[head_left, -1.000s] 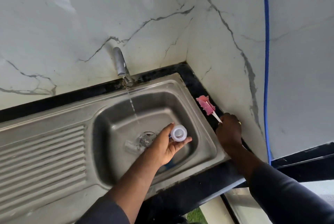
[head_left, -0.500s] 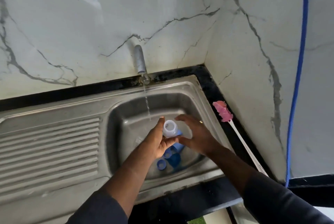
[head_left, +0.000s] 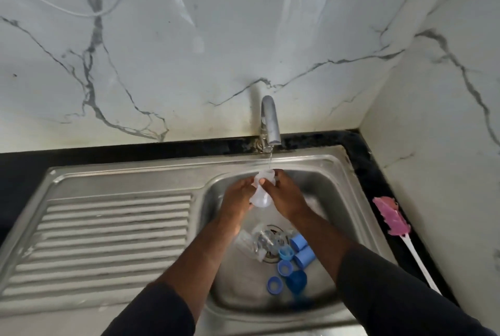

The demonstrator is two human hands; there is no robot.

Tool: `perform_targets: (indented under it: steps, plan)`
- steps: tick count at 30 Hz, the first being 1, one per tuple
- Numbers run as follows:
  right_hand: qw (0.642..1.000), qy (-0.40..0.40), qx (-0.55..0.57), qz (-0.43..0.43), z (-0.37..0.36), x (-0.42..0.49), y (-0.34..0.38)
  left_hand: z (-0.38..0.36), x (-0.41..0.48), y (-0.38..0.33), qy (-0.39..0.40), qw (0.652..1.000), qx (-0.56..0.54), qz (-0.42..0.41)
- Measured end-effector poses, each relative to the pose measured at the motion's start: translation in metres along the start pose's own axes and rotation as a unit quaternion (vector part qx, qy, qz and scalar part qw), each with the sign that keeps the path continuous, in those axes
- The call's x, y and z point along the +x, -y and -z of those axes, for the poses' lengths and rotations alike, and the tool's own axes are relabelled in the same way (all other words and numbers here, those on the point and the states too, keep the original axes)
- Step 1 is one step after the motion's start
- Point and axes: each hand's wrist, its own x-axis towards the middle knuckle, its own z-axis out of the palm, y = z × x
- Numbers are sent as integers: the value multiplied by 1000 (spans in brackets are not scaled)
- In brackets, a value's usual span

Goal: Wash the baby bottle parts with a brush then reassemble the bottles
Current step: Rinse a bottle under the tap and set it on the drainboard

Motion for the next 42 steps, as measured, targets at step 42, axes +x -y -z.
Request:
perform_targets:
  steps: [42]
  plan:
    - [962,-12,205,-181,0,36,4,-14,41,3,52,999,-1,14]
